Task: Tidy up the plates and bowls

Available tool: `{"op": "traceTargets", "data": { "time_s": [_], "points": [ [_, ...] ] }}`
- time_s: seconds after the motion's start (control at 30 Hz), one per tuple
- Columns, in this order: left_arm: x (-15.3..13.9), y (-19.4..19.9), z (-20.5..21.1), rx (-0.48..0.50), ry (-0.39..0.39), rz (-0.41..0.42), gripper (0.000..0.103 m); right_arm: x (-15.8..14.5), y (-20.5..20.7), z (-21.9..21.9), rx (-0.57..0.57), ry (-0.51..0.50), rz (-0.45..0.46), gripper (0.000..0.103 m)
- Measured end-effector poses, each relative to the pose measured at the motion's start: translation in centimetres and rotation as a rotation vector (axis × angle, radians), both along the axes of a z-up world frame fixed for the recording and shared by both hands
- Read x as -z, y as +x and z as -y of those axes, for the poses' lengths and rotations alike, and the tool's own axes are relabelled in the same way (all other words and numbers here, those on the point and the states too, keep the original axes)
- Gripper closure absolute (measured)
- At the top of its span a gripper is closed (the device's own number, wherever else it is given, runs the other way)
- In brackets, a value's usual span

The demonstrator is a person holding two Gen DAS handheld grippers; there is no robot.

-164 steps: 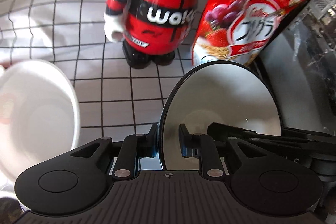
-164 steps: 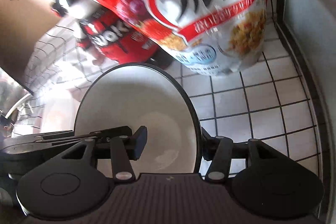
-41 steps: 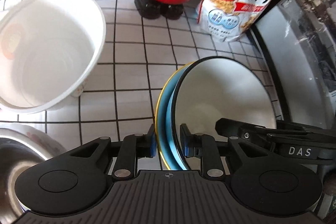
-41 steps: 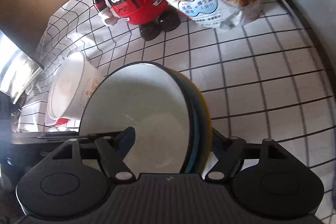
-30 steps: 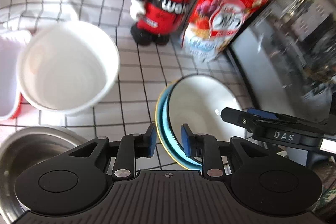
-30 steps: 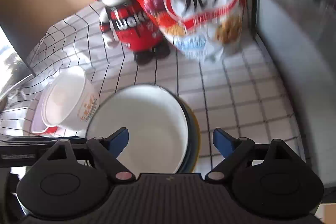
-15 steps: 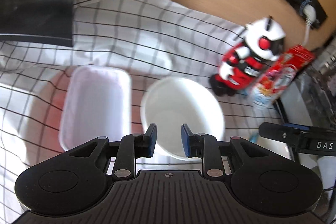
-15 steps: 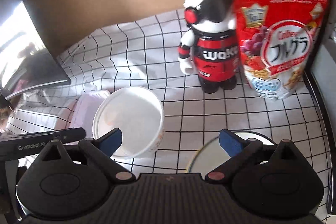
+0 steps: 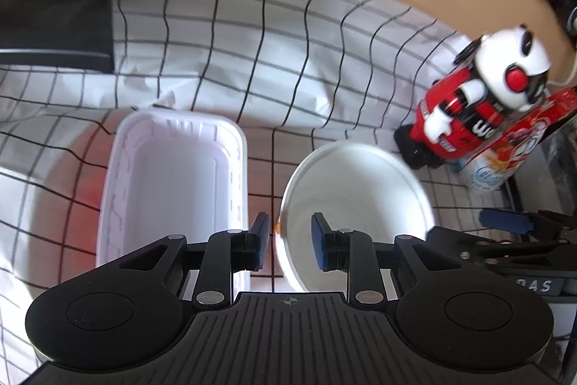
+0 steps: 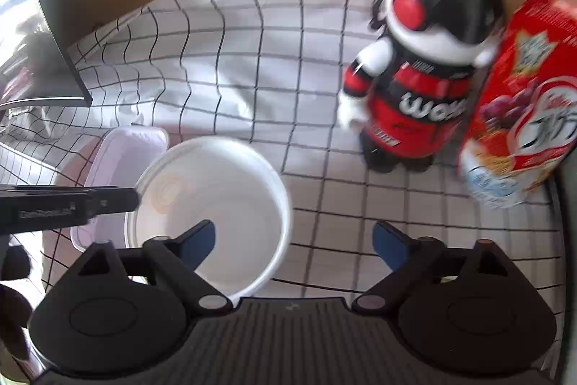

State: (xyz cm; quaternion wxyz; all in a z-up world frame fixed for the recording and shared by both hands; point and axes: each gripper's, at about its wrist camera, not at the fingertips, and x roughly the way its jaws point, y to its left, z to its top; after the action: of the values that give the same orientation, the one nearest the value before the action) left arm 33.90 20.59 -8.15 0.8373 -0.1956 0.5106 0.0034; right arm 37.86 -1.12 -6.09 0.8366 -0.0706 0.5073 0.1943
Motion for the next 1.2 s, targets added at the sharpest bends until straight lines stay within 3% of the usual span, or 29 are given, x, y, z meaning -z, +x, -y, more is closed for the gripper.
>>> {"op": "traceTargets", "data": {
  "time_s": [0.13, 0.27, 0.37, 0.4, 0.5, 0.63, 0.83, 1.0, 1.2],
  "points": [
    [2.3, 1.0, 0.3, -0.015, 0.019, -0.052, 0.075, 2.7, 1.2, -1.5, 0.021, -0.015, -0.042, 0.025],
    [4.1, 1.2, 0.4, -0.021, -0.011, -0.109, 0.075, 6.2, 2.7, -2.9, 0.032, -0.04, -0.128, 0.038],
    [4.0, 0.9, 0.7, -0.009, -0.043, -0.124, 0.081, 7.4, 2.6, -3.2, 0.019, 0.027, -0.2, 0.047],
    [3.5, 0.8, 1.0, -0.008, -0.02, -0.124, 0.081, 7.2, 2.3, -3.2, 0.009, 0.052, -0.209, 0.047],
    [0.7, 0.5, 2.2, 0.015, 0.022, -0.092, 0.081, 5.1, 1.3, -3.0, -0.021, 0.077, -0.156, 0.047],
    [-4.6, 0.3, 5.0, 0.059, 0.026, -0.041, 0.08, 0.1, 0.5, -0.7, -0.033, 0.096, -0.052, 0.047],
    [-10.5, 0.4, 11.1, 0.155, 0.007, 0.042, 0.079, -7.0, -0.8, 6.7, 0.005, 0.162, 0.05, 0.047],
    [-11.3, 0.2, 16.7, 0.258, -0.014, 0.044, 0.076, -9.1, -1.9, 13.2, 0.055, 0.16, 0.094, 0.047],
    [-8.7, -0.2, 21.3, 0.337, -0.015, -0.043, 0.077, -8.1, -2.6, 18.0, 0.097, 0.153, 0.078, 0.047]
  ]
}}
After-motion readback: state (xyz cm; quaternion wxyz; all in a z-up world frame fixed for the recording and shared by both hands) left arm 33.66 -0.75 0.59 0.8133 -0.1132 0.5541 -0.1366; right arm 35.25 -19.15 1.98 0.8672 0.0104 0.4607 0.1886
